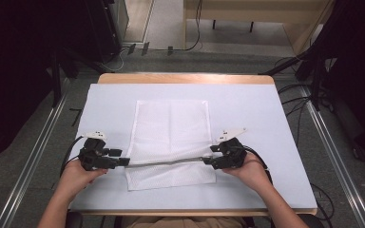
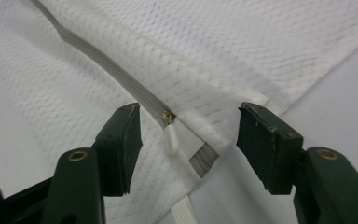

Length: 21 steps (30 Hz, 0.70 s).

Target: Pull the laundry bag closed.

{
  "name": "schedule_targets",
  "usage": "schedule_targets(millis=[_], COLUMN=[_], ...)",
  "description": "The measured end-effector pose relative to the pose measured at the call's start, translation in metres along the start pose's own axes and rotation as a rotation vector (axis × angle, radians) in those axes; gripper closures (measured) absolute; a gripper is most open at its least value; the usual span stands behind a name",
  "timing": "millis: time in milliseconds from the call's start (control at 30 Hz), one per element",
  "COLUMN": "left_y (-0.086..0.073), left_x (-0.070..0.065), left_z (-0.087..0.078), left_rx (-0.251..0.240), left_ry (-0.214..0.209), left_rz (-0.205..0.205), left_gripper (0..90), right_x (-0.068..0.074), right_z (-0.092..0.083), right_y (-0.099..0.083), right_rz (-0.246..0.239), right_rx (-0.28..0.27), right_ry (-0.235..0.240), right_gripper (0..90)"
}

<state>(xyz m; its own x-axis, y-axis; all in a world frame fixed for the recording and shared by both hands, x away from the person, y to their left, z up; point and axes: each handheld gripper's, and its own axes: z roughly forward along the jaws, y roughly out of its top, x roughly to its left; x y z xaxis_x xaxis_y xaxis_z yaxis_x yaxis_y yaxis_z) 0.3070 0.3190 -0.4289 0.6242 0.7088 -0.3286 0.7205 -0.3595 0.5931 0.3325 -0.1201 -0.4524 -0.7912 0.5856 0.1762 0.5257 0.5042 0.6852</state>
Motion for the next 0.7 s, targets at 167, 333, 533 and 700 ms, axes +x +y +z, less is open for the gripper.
schedule_targets(millis=[167, 333, 533, 700], left_y=[0.0, 0.0, -0.003, -0.006], left_x=[0.001, 0.003, 0.011, 0.018], left_z=[-0.005, -0.009, -0.014, -0.018], left_rx=[-0.025, -0.055, -0.088, -0.099], left_ry=[0.031, 0.058, 0.085, 0.097], left_rz=[0.008, 0.013, 0.002, -0.024], left_gripper=[36.6, 35.5, 34.8, 34.8], right_x=[-0.008, -0.015, -0.022, -0.028], right_z=[-0.006, -0.011, -0.016, -0.019], right_y=[0.0, -0.001, -0.003, -0.004], right_rz=[0.026, 0.047, 0.089, 0.093], right_rx=[-0.037, -0.054, -0.083, -0.101], right_ry=[-0.027, -0.051, -0.08, -0.1], right_gripper=[37.6, 36.1, 32.3, 31.2])
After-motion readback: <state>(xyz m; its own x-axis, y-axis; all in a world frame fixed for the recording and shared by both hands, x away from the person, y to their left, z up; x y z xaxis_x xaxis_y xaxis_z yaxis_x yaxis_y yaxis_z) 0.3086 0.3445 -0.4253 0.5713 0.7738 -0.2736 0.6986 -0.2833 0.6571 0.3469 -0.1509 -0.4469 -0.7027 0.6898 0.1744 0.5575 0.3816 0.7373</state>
